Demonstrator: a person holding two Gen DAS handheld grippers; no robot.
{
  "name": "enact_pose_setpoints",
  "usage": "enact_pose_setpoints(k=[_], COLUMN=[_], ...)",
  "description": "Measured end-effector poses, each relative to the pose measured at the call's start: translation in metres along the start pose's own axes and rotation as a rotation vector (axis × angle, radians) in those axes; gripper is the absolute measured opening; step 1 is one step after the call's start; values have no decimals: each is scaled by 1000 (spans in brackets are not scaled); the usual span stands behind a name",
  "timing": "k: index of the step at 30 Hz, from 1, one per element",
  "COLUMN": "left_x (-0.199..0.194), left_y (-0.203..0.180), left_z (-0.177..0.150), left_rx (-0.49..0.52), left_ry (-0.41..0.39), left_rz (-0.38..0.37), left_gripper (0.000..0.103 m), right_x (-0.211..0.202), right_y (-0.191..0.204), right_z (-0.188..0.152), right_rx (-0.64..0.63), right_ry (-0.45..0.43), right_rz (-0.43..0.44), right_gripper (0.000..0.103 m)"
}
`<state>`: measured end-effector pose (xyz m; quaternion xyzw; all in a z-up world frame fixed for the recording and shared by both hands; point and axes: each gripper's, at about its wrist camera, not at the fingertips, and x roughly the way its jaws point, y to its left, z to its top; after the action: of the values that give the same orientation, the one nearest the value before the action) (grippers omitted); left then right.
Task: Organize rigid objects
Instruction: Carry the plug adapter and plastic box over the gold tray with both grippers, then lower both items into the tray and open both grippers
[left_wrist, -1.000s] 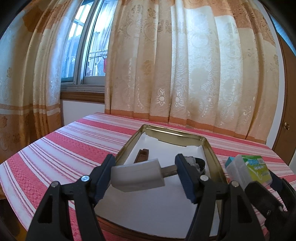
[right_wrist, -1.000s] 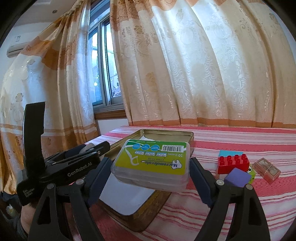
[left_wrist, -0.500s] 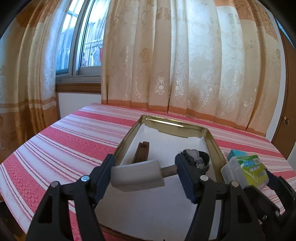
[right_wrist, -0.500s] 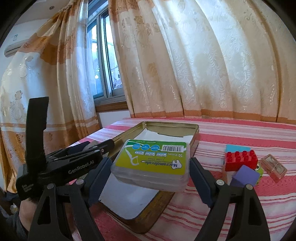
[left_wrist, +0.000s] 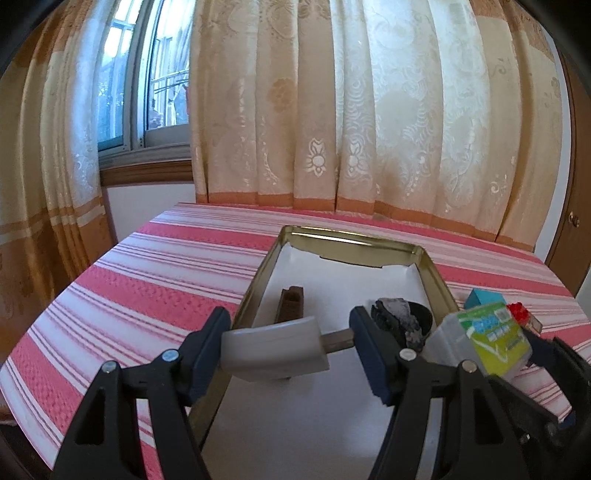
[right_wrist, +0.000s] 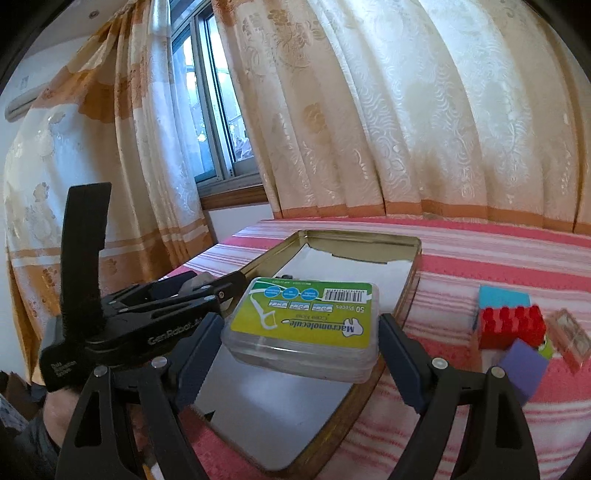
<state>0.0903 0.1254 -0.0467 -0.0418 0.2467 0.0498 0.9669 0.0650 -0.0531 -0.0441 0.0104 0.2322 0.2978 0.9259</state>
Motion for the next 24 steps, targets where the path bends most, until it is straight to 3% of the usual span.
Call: enact_pose_setpoints(k=[6,19,21,24], left_x=[13,35,34,29], left_y=[0,1,2,2], left_z=[9,19,19,20], left_rx=[14,62,66,71], left_ry=[51,122,115,92], left_rz=[-19,58,84,118], left_gripper=[67,68,71,86], right_x=[20,64,66,64], right_y=[-16,-33,-32,-31], right_z=[17,41,40,42], right_rx=[50,42,42,28], right_ry=[48,117,123,103], right_rz=[3,4,25,9], right_gripper=[86,86,86,94])
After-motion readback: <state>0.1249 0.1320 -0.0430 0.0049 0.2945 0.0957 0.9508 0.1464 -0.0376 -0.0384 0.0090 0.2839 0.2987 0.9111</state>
